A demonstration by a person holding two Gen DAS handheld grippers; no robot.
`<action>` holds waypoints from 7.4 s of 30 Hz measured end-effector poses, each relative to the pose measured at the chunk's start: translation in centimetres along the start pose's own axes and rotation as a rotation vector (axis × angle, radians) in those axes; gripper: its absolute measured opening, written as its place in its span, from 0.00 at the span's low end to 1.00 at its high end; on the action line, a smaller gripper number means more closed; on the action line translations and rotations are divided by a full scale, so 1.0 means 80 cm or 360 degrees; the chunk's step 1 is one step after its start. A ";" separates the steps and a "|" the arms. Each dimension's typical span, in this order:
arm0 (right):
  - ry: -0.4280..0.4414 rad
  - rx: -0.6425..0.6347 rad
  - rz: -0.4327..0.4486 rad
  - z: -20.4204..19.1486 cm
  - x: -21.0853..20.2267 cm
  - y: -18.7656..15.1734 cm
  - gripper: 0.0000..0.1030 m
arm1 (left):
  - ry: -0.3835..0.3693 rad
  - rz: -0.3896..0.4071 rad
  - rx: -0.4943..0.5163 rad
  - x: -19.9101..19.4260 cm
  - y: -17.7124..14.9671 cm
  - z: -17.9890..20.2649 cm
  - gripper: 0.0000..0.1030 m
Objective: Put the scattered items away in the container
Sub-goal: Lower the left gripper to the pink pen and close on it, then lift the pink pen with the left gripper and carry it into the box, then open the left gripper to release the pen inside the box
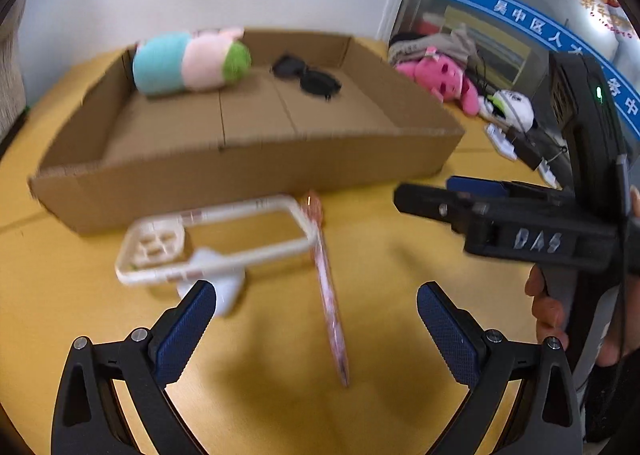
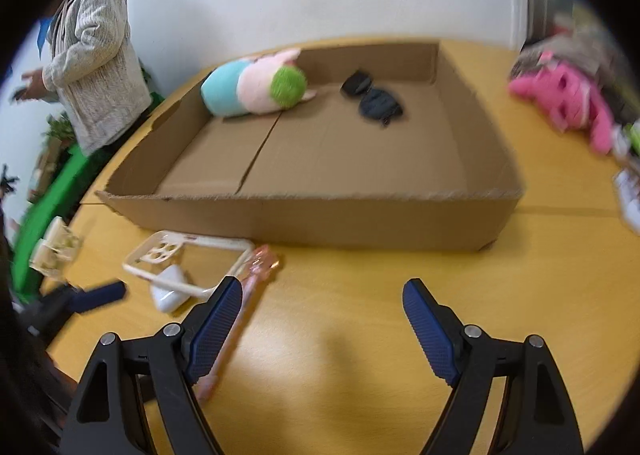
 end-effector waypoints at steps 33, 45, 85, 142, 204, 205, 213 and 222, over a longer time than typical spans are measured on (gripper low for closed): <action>-0.0047 -0.0304 -0.0258 -0.062 0.067 -0.024 0.27 | 0.0173 -0.0240 0.0196 0.046 -0.038 0.053 0.10; 0.0162 -0.0162 -0.0073 -0.057 0.014 -0.005 0.16 | 0.0286 -0.0064 0.0289 0.011 -0.032 0.070 0.10; 0.0407 -0.0023 -0.0385 -0.056 0.077 -0.031 0.20 | 0.0235 -0.0170 0.0146 0.026 -0.064 0.040 0.10; 0.0614 -0.0256 -0.0103 -0.163 0.063 0.266 0.12 | 0.0340 0.0145 -0.0133 -0.039 0.181 -0.095 0.11; 0.0553 -0.0154 -0.0413 -0.144 0.194 0.294 0.46 | 0.0309 -0.0325 -0.0463 0.020 0.108 -0.169 0.41; 0.0532 -0.0170 -0.0390 -0.139 0.185 0.291 0.49 | 0.0340 -0.0288 -0.0445 0.011 0.102 -0.161 0.49; 0.0360 -0.0227 -0.0121 -0.074 0.089 0.249 0.72 | 0.0422 0.0019 -0.0371 -0.062 0.079 -0.146 0.73; 0.0190 -0.0258 0.0048 -0.046 0.027 0.194 0.75 | 0.0413 0.0094 -0.0315 -0.057 0.085 -0.113 0.76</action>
Point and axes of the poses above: each gripper's, at about its wrist camera, not at the fingertips, and x roughly the way its jaws point, z to its right, y to its top, the point moved 1 cm from there along x, roughly the way its jaws point, and after that the axes turned 7 degrees about -z, right-handed, at the moved point
